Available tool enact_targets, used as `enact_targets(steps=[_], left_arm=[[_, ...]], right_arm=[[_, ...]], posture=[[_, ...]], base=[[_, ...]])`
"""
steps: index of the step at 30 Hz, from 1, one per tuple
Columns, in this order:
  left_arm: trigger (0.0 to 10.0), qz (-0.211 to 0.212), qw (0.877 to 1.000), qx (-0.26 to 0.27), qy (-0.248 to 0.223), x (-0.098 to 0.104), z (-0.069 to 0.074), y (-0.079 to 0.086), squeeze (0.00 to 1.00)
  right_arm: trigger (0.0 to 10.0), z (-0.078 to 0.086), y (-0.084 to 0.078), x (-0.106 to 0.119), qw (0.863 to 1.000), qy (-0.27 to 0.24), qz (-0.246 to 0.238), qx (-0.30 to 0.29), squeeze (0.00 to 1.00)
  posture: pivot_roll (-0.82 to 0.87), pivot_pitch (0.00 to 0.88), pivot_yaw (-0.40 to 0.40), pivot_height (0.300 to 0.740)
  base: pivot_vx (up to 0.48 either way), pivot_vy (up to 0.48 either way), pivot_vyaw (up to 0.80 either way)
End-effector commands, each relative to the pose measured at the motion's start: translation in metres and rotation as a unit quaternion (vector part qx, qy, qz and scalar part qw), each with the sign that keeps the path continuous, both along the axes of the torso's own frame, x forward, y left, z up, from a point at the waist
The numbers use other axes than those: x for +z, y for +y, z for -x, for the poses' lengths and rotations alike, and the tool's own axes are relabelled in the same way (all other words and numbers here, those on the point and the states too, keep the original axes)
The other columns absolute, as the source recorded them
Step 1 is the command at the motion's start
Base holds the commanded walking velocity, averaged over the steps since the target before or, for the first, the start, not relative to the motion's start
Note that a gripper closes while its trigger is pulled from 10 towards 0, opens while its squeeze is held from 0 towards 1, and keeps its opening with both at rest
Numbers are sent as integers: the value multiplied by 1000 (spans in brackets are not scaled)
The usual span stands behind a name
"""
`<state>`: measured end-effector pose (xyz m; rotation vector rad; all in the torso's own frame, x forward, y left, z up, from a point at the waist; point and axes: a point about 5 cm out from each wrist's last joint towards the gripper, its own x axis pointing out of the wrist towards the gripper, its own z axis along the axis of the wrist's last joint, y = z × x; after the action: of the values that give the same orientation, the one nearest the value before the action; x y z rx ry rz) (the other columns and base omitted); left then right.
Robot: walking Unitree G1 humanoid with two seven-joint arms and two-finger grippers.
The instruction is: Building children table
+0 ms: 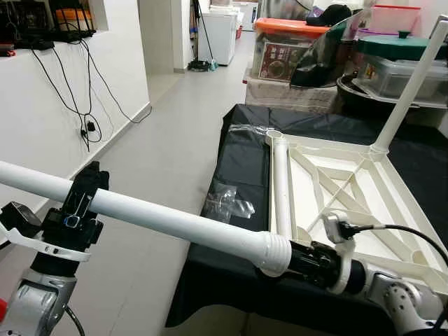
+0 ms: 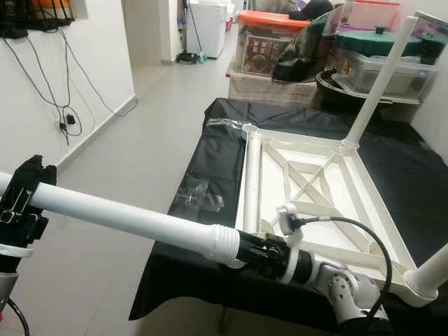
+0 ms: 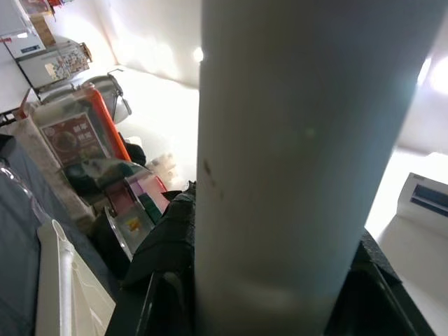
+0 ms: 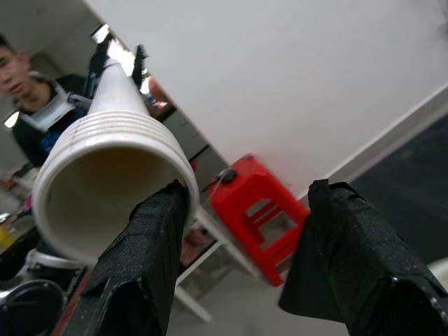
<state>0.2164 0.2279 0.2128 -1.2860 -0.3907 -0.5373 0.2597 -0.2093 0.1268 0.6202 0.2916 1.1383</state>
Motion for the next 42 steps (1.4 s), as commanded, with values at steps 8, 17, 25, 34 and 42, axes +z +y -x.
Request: enact_targets(steps=[8,17,25,34,42], left_arm=[[10000,-72,997,13,-26,21,-9,11,0],[10000,-147,989,-5,-24,28,-22,-14,0],[10000,-253,967,3,-9,29,-32,-41,0],[10000,-315,949,26,-4,29,-40,-53,0],[10000,-310,950,18,-28,45,-43,-58,0]], right_arm=[[10000,-25,-31,6,984,-36,66,-161,0],[10000,-61,3,58,941,-146,59,-300,0],[10000,-63,42,71,927,-205,84,-303,0],[10000,-53,72,72,930,-213,71,-292,0],[10000,-46,85,77,940,-222,60,-250,0]], posture=[[64,0,-52,740],[54,0,-43,740],[60,0,-45,740],[63,0,-42,740],[65,0,-41,740]], base=[[0,0,0],[0,0,0],[0,0,-374],[0,0,-777],[0,0,-680]])
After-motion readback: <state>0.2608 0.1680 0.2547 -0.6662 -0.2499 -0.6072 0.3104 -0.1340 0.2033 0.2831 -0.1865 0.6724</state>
